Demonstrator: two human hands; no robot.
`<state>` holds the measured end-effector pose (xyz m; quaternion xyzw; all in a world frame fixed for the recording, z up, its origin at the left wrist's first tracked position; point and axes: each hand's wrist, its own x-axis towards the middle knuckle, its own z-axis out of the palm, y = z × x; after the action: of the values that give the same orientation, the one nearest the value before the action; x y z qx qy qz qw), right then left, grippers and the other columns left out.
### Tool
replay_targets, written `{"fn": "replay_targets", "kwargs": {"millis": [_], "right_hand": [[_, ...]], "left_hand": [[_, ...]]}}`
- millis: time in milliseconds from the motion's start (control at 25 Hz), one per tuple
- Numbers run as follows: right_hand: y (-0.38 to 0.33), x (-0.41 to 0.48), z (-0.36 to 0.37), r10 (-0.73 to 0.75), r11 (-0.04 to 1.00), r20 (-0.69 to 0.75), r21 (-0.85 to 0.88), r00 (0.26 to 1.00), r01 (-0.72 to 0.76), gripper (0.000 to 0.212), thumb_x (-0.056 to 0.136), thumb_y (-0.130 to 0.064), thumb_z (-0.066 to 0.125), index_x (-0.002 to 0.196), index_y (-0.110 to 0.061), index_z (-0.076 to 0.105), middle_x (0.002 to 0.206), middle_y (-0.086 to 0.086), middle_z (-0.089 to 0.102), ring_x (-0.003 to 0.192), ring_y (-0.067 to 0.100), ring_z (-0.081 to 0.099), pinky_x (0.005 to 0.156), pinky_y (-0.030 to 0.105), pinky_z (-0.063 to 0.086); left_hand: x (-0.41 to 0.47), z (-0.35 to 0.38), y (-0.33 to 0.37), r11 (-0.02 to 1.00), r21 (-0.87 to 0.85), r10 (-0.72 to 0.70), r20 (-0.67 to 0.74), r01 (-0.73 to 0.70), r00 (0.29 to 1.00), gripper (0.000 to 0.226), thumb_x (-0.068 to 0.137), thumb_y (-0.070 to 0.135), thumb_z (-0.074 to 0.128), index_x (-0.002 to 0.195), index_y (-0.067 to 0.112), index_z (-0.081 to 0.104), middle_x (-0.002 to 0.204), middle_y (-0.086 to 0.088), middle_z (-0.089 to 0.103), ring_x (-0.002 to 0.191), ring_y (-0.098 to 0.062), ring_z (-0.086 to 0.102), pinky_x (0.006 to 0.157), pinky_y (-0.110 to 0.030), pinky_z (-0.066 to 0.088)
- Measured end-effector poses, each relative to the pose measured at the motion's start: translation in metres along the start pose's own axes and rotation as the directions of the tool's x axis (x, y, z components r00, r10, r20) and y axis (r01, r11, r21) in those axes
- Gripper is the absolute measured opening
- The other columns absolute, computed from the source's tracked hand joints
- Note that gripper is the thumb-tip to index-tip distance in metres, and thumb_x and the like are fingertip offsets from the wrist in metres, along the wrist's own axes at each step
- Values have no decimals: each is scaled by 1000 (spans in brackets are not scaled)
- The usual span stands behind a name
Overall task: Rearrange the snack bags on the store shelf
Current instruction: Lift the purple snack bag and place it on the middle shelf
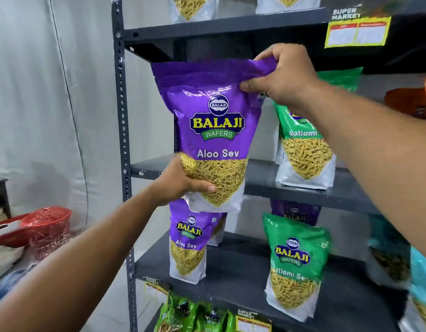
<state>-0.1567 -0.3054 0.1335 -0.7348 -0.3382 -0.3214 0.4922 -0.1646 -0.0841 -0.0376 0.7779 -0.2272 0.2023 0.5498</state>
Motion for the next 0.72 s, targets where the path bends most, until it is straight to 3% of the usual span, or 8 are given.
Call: {"fn": "replay_targets", "kwargs": {"millis": [160,240,320,440,520,720], "right_hand": [[5,-42,-6,4,991,118,-132,993,12,39,53,-15,88,79,-21,60,68,-4,59,55,8,52,47,15,45],[12,-60,-10,16,951,295,-301,956,77,41,56,-20,87,90,-17,64,78,1,63,66,13,54,60,18,46],[26,-74,-12,83,851,500,-486,862,200,37,60,-24,85,91,-13,68,81,5,67,71,20,58,69,27,48],[53,-99,-4,170,583,669,-660,723,474,26,68,-37,77,78,-17,63,72,5,65,71,28,58,64,34,49],[73,-112,7,186,464,719,-665,669,585,25,73,-39,71,88,-22,62,87,7,68,84,31,62,65,33,47],[126,-124,37,235,399,769,-634,595,662,23,83,-26,59,105,-21,59,106,15,66,97,37,63,69,35,47]], "left_hand": [[-43,23,-17,991,-47,-124,60,127,990,63,65,-22,79,120,4,61,106,-6,77,103,-19,74,84,-28,60],[-65,37,-36,980,-54,-188,77,192,979,62,63,-20,81,114,14,65,103,-1,79,101,-16,74,86,-30,60],[-86,53,-60,967,-57,-245,74,249,967,65,60,-15,86,113,18,66,105,-3,78,102,-18,74,89,-34,60],[-112,77,-108,938,-41,-344,10,344,939,74,49,7,99,115,16,65,110,-10,77,106,-27,72,93,-49,58],[-122,92,-146,906,-9,-424,-39,424,905,80,40,25,103,112,19,66,108,-9,78,106,-29,72,92,-55,57],[-116,118,-228,858,2,-510,-117,514,852,102,23,43,103,114,22,62,106,-3,78,103,-23,73,90,-52,59]]}}
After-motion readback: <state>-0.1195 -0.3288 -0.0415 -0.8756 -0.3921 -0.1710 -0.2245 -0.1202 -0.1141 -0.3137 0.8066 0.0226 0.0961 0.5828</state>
